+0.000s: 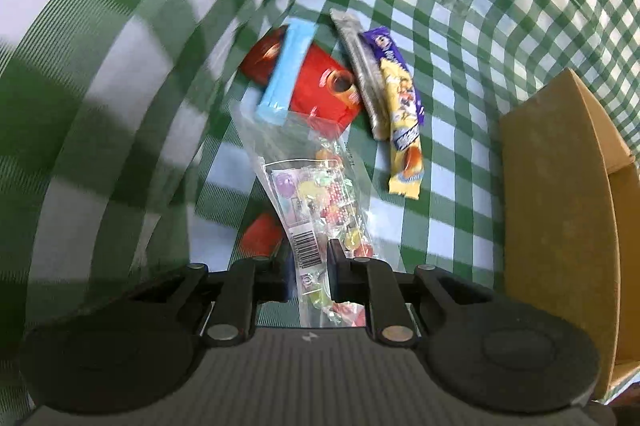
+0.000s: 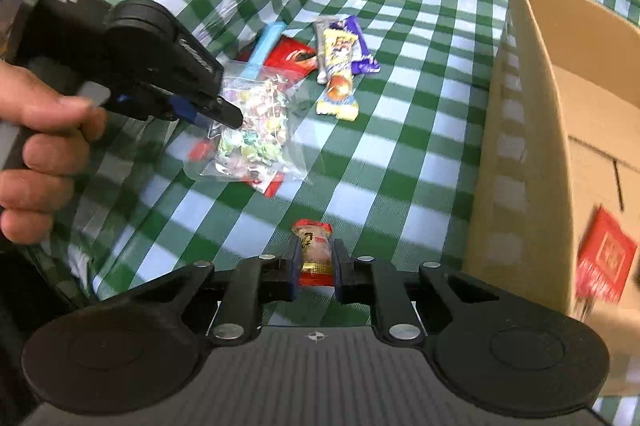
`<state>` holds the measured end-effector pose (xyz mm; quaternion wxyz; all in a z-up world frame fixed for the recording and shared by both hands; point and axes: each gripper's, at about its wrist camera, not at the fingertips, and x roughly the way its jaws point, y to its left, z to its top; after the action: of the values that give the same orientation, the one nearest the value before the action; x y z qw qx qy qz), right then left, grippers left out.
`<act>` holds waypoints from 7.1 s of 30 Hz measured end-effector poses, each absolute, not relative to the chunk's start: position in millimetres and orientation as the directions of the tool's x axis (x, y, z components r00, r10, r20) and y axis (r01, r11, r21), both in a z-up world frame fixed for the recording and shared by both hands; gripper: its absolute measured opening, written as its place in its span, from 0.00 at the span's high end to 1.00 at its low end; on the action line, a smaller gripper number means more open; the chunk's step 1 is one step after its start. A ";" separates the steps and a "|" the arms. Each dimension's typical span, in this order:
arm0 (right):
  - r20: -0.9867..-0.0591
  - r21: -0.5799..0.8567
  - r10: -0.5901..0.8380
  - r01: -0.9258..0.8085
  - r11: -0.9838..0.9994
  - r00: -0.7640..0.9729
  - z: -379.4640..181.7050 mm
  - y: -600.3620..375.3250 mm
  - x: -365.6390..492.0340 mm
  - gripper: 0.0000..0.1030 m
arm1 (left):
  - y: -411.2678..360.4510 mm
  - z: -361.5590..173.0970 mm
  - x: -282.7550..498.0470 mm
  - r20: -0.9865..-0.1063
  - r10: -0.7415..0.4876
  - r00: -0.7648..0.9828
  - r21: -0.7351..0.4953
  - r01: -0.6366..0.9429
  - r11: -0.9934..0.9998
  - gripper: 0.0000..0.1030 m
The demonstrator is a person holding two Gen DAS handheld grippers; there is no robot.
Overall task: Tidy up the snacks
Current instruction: 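Grasp the red-wrapped small snack with right tool while left tool grasps the candy bag, then lift the red-wrapped snack with right tool while left tool carries the candy bag toward the box, then open right tool over the box while left tool releases the candy bag into it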
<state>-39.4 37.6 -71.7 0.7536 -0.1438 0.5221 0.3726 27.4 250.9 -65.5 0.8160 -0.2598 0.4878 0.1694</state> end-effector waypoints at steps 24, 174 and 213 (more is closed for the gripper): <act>-0.917 0.082 0.359 -0.802 0.592 0.171 -103.2 62.3 -48.1 0.66 | 215.0 -86.5 83.9 -0.914 0.217 0.342 -0.015 -0.563 0.826 0.00; -0.594 -0.023 0.384 -0.493 0.870 0.706 25.4 -158.5 91.7 0.79 | 17.4 58.5 56.4 -0.149 -0.119 0.982 -0.111 0.102 0.988 0.99; -0.596 -0.044 0.332 -0.443 0.895 0.731 26.8 -156.6 91.5 0.79 | -24.5 27.9 86.3 -0.248 -0.224 0.942 -0.111 0.202 0.973 0.99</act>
<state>91.5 -156.6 26.8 0.9258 -0.0920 0.3008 0.2094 86.3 -24.5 27.9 0.9846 -0.0422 0.1306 -0.1082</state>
